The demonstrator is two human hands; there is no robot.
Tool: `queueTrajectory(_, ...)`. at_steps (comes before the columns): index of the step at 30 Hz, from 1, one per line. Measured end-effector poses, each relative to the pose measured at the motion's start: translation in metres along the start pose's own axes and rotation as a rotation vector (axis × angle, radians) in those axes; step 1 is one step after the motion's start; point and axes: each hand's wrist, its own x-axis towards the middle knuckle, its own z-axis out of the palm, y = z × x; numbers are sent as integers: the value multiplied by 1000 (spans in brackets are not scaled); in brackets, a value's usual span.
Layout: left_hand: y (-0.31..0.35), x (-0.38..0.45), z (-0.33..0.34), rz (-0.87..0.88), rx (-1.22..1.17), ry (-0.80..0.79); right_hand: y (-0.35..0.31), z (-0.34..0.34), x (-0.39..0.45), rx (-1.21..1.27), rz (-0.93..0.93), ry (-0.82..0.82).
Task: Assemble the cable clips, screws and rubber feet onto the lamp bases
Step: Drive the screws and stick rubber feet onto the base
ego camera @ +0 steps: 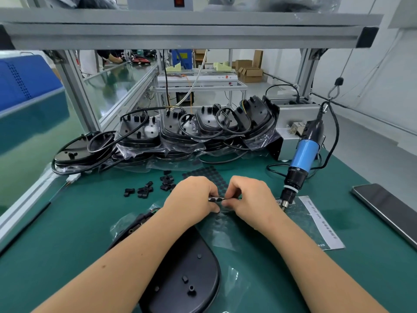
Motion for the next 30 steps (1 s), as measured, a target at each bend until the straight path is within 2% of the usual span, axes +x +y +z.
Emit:
queueTrajectory(6,-1,1,2,9,4,-3,4,-3,-1,89,24,-53)
queueTrajectory(22,2,-4,-5,15,9,-21,0,-15,-5,1,-64,-126)
queueTrajectory(24,4,-6,-7,19,23,-53,-7,-20,-6,86,-60,-73)
queueTrajectory(26,1,-10,-12,56,19,-96,-13,-27,-9,274,6,-47)
queueTrajectory(28,-8,-20,-26,99,-49,-77,-21,-30,-16,553,147,-142)
queueTrajectory(30,-26,-32,-44,107,-177,49,-29,-26,-26,773,300,-277)
